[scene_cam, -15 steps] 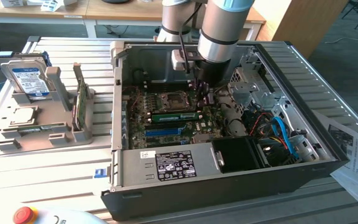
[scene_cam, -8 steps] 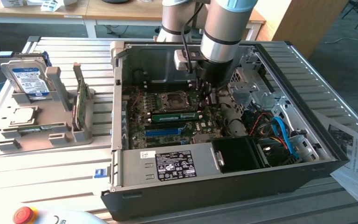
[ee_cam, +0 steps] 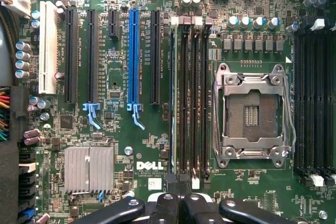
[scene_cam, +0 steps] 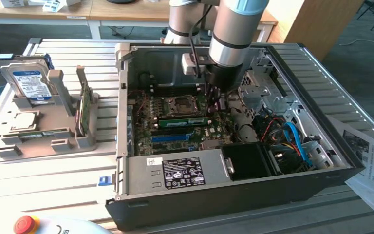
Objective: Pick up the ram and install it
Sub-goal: 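Press down the ram until it locks into place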
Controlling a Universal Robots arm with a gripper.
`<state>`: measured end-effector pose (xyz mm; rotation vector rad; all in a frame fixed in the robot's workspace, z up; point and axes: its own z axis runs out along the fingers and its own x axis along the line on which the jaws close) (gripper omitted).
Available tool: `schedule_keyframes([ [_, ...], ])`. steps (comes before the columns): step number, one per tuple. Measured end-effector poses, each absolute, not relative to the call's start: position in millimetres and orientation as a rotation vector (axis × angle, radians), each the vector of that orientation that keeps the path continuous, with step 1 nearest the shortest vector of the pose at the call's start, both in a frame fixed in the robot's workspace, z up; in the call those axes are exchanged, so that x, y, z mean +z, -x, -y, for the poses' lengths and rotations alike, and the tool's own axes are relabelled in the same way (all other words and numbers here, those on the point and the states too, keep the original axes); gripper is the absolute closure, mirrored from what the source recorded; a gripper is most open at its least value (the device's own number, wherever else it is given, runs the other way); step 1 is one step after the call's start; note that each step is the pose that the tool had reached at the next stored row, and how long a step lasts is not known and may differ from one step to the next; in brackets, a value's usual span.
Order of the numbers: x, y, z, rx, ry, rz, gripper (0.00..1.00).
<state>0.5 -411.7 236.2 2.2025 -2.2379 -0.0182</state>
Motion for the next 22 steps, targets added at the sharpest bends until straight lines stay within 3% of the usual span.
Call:
schedule_keyframes([
  [22, 228.8, -0.5, 411.1, -0.018, -2.202, 2.238, 0.9],
])
